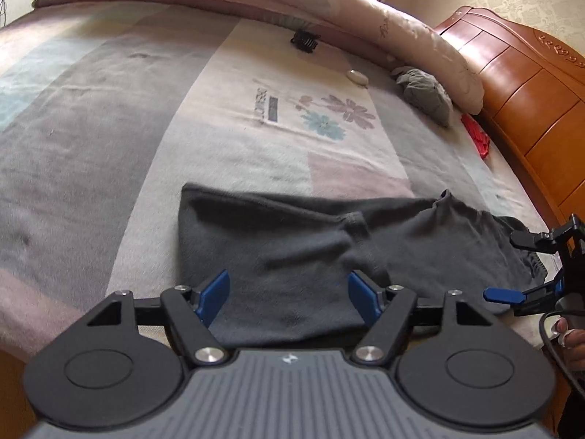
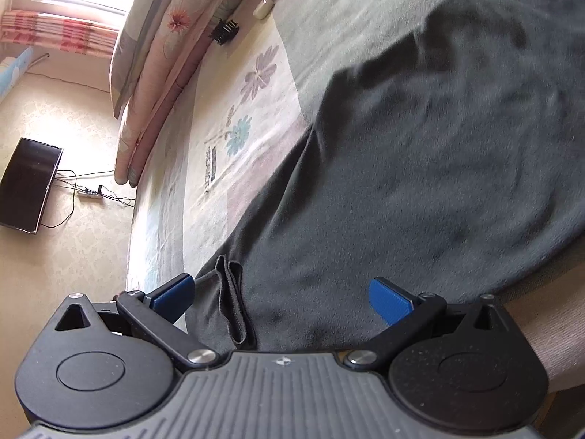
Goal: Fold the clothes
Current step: 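Move the open right gripper toward the elastic waistband of the sweatpants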
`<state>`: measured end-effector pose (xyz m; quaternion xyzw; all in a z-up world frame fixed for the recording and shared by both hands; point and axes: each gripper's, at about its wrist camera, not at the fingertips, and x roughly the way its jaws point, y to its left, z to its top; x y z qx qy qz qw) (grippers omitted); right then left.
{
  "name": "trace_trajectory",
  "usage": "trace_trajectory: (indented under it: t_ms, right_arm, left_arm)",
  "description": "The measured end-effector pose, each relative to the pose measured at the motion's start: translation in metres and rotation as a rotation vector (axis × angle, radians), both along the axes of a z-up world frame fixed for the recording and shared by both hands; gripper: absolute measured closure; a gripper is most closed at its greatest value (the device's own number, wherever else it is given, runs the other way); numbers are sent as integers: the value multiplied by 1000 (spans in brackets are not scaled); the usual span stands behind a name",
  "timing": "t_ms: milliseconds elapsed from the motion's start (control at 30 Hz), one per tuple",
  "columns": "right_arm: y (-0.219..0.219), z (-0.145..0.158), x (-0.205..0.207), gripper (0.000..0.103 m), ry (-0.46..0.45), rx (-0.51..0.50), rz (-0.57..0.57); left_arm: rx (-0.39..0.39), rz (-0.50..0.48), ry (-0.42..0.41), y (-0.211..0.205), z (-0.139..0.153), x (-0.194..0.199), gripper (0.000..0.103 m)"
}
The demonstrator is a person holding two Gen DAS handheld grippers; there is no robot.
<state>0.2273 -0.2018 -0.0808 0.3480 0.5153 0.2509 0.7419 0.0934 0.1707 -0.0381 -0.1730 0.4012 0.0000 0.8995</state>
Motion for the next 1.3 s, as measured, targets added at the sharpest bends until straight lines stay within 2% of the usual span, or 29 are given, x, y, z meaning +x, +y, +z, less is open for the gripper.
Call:
trace_trajectory:
  t_ms: [100,167,233,300,400,500,600,700,867,967,1133,1300]
  right_arm:
    - [-21,14,5,0,-124,-124,-66]
    - [-30,18,7,0,-215,-280,-118]
    - [-33,14,10,0,-279,-486,-144]
    - [-35,2,9,0,-322,-651,-102]
    - [-34,-19,1,0,-345,-763,-7]
    - [-35,-27,-11,0,-408,-796,51]
    - [-54,-14,-13,0,-396,-683,10]
    - [-91,1,-15,0,-391,-544,-96]
    - [-157,14,-20,0,-380,-423,-261]
    - [-192,8,-17,0,-309,-337,-333]
    - [-229,-21,-13,0,-180,-67,-404]
    - [-240,-31,3,0,-160,23,-438]
  left_arm:
    - [54,-40,-7,-23,-1,15,22]
    - [93,-66,-6,-39,-5,25,22]
    - [132,-92,-5,-55,-9,36,22]
    - [170,-118,-4,-71,-12,46,22]
    - [157,-122,32,-82,-28,55,22]
    - [140,-102,58,-85,-40,57,22]
    - [123,-77,46,-86,-36,52,21]
    - [116,-62,48,-88,-31,50,21]
    - [150,-92,19,-103,-20,50,21]
    - [156,-123,-2,-116,-14,54,21]
    - [148,-180,-7,-134,-13,60,21]
    - [140,-201,-1,-141,-15,62,21]
